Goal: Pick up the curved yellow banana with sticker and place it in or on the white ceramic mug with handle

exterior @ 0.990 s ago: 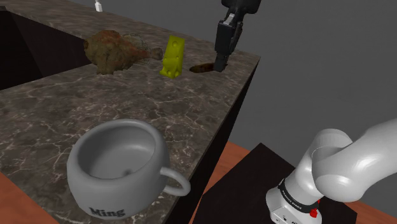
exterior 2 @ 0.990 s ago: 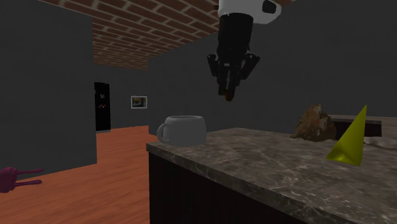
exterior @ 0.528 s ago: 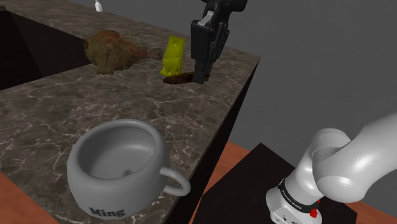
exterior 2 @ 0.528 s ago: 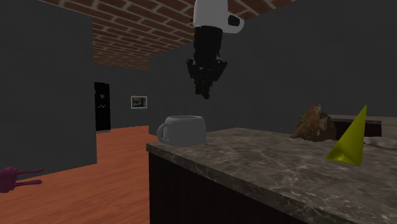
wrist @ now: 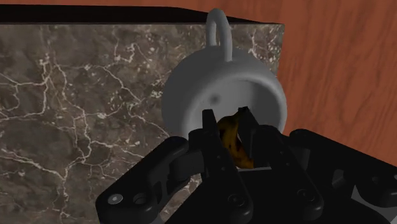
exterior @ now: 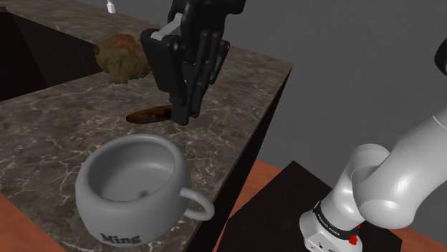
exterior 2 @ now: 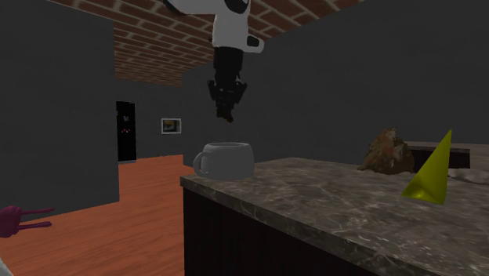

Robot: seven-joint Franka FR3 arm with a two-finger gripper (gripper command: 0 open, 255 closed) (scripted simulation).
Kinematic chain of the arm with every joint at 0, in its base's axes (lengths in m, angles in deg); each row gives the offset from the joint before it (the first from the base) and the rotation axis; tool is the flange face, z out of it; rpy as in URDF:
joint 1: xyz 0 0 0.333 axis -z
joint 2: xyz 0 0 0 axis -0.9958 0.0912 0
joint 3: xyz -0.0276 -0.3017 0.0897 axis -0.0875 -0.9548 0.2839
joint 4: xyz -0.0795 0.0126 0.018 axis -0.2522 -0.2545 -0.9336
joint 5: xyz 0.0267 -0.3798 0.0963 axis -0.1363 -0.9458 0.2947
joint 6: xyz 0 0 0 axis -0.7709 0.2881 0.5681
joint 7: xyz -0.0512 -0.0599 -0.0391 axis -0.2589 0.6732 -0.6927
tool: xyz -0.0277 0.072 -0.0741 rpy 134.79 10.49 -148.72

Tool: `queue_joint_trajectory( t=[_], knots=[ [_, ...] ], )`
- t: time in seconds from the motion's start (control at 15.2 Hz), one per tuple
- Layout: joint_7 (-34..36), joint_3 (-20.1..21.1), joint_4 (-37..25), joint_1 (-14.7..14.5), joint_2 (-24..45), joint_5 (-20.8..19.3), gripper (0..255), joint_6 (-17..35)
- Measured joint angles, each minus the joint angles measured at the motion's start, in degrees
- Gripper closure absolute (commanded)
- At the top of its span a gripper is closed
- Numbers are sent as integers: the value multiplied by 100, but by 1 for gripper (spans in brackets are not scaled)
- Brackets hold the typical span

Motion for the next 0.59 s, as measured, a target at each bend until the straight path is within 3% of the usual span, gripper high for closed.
queue_joint_trajectory(
  t=[0.2, 0.59],
  knots=[
    [381, 293, -242, -108, 338, -168, 255, 134],
    [297, 292, 386, -128, 164, -78, 255, 603]
  ],
)
